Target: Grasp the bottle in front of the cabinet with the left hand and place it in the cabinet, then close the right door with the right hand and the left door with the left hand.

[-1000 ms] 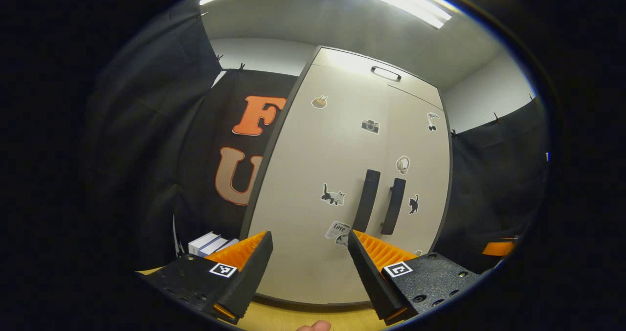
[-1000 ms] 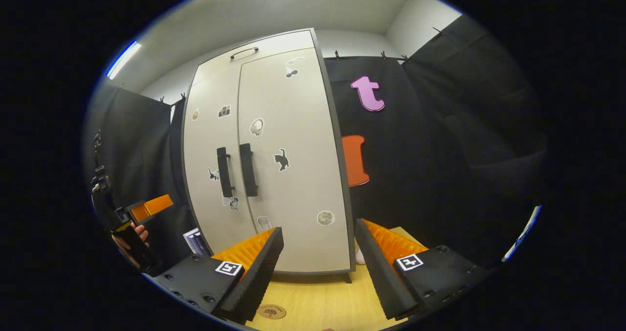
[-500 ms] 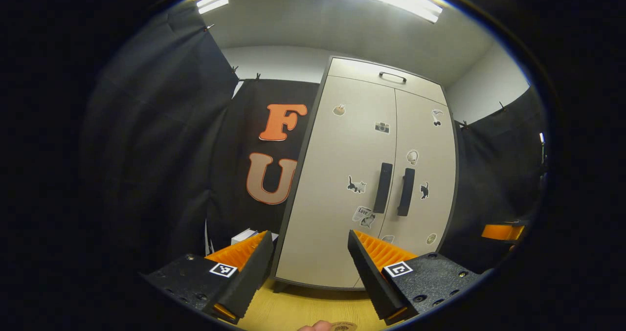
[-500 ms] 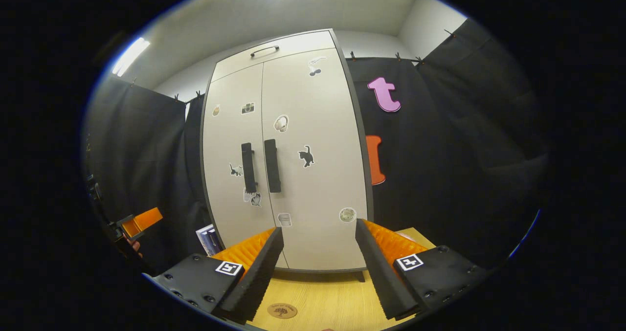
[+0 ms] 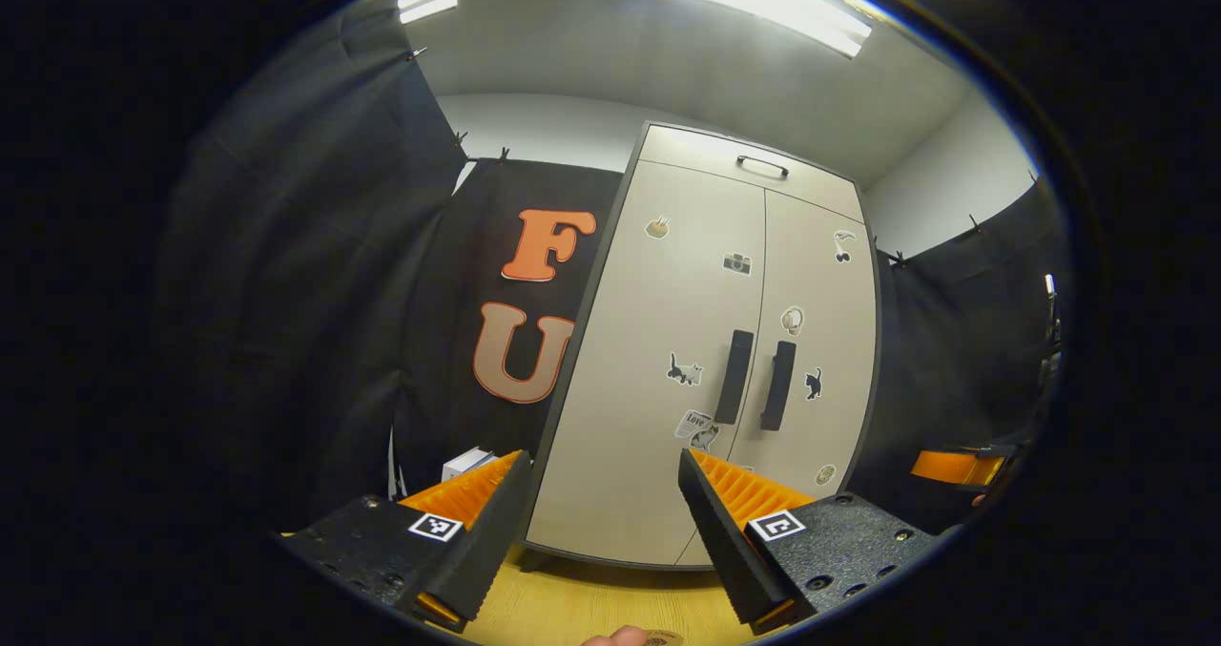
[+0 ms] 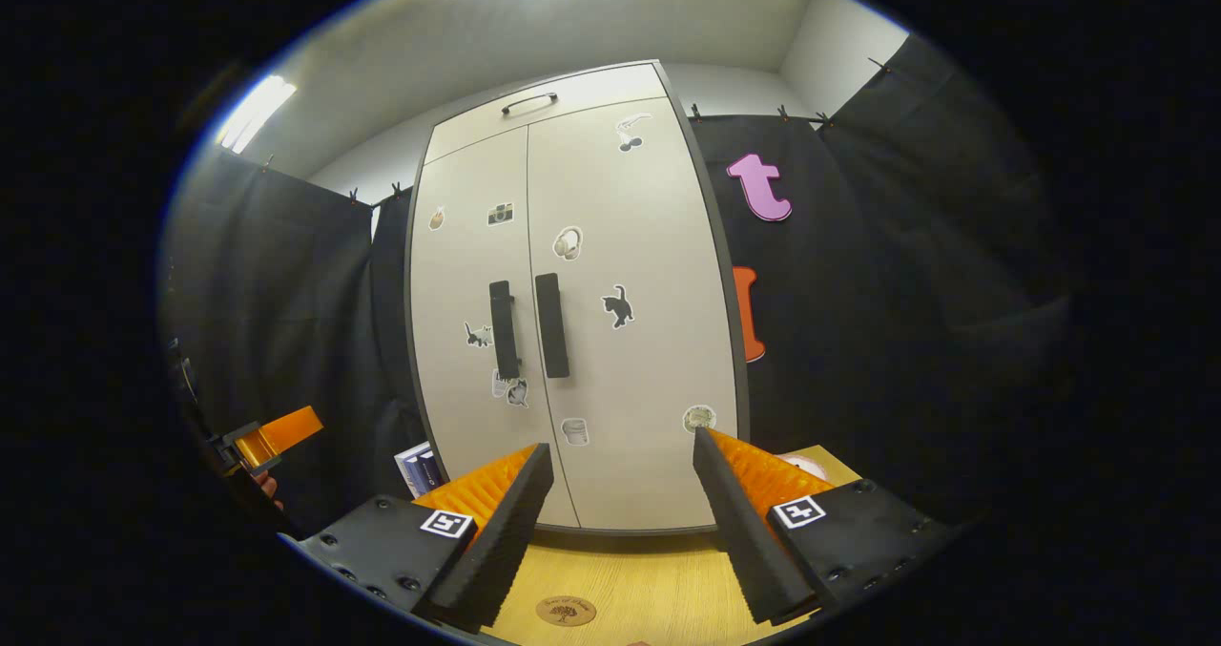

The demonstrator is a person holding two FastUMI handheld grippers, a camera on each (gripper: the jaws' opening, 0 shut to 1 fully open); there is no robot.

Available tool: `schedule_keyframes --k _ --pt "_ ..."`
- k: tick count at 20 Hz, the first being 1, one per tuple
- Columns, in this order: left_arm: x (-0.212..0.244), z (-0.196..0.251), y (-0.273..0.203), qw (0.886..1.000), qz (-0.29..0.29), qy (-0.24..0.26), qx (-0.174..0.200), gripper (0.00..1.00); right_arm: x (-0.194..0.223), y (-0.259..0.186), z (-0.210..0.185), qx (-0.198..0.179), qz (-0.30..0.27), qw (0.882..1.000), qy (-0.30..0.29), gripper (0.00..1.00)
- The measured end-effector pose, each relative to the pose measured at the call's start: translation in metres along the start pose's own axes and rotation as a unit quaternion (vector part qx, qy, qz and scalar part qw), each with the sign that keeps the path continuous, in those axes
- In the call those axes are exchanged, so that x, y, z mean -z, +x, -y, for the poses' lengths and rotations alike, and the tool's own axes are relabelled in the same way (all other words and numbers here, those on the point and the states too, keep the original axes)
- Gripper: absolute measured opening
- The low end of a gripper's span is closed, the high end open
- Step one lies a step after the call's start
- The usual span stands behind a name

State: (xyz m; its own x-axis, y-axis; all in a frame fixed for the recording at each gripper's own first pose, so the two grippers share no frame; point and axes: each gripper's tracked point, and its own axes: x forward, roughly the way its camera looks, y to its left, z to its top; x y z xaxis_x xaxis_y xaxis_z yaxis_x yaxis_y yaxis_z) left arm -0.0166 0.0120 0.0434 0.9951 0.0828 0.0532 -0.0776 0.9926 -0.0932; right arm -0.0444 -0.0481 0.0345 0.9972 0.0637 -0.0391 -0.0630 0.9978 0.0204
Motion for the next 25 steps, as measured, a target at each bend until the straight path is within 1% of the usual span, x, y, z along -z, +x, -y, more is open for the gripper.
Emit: schedule_keyframes --k 5,11,12,22,23,25 --pt "0.0021 0.0025 0.0008 1.0 -0.001 0.004 0.002 0.94 0.0003 -0.0023 0.0038 0.007 0.001 1.0 -0.006 0.89" --pt "0.0035 0.0032 0.0013 1.0 -0.003 0.003 0.001 0.94 0.0016 -0.0019 0.0048 0.007 0.001 1.0 -0.005 0.89" --pt "0.0039 0.0033 0.0013 1.0 -0.003 0.003 0.0 0.94 0.0024 -0.0015 0.0039 0.006 0.0 1.0 -0.004 0.98" --pt "0.0098 0.0042 0.0013 1.0 -0.013 -0.002 -0.003 0.94 0.0052 -0.0011 0.0042 0.005 -0.003 1.0 -0.003 0.98" --pt "0.0101 0.0042 0.0008 1.0 -0.013 -0.002 -0.002 0.94 0.0062 -0.0001 0.0047 0.006 -0.004 1.0 -0.003 0.89" --pt "0.0097 0.0042 0.0009 1.0 -0.014 0.0 -0.003 0.94 0.007 0.0004 0.0049 0.007 -0.006 1.0 -0.003 0.89"
